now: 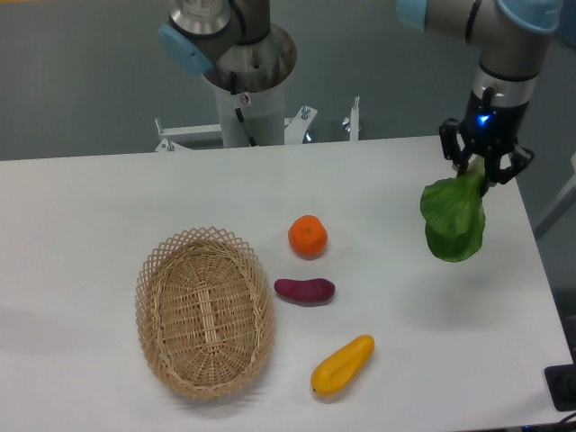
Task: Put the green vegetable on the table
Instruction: 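Lower the held green bok choy toward the table beside the mango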
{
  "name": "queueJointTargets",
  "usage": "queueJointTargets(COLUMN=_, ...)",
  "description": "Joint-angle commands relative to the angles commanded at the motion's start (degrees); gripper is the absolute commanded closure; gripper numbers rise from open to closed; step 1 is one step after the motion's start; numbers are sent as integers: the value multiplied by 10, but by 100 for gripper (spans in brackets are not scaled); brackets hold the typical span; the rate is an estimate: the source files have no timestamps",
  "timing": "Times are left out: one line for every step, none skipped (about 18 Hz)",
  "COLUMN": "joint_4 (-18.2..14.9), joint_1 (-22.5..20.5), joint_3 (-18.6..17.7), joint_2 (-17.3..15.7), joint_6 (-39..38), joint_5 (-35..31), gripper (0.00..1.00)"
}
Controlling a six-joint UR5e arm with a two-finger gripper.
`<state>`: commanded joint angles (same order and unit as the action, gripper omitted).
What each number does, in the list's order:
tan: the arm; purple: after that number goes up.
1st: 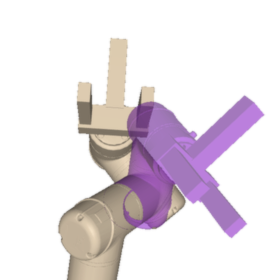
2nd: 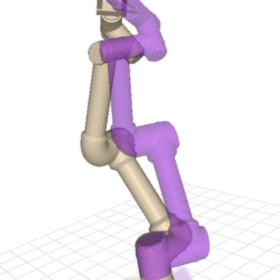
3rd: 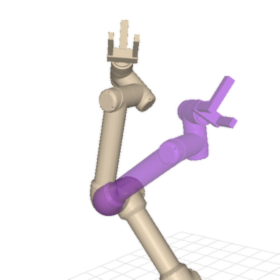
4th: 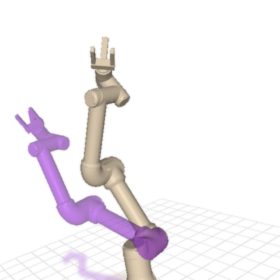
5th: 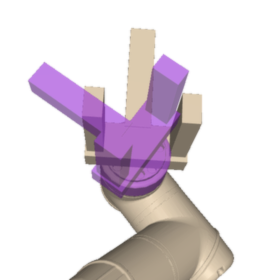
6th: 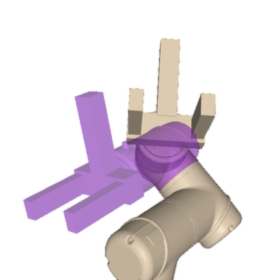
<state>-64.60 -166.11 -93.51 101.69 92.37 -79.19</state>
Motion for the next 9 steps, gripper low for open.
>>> queueJointTargets(joint_4=0, joint_1=1, joint_3=0, joint_2=0, joint_6=0, joint_5=1, gripper=56)
queueJointTargets(joint_4=1, joint_1=1, joint_3=0, joint_2=0, joint_6=-1, joint_5=3, gripper=56)
queueJointTargets(joint_4=1, joint_1=2, joint_3=-1, joint_2=0, joint_6=-2, joint_5=3, gripper=56)
queueJointTargets(joint_4=1, joint_1=3, joint_3=0, joint_2=2, joint_6=-2, joint_5=2, gripper=56)
queueJointTargets(joint_4=2, joint_1=4, joint_3=-3, joint_2=3, joint_6=-3, joint_5=2, gripper=56)
queueJointTargets(joint_4=4, joint_1=4, joint_3=-9, joint_2=3, joint_6=-3, joint_5=2, gripper=56)
queueJointTargets(joint_4=8, joint_1=4, joint_3=-14, joint_2=3, joint_6=-4, joint_5=2, gripper=56)
queueJointTargets(joint_4=17, joint_1=4, joint_3=-18, joint_2=3, joint_6=-4, joint_5=2, gripper=56)
queueJointTargets(joint_4=24, joint_1=6, joint_3=-24, joint_2=4, joint_6=-6, joint_5=2, gripper=56)
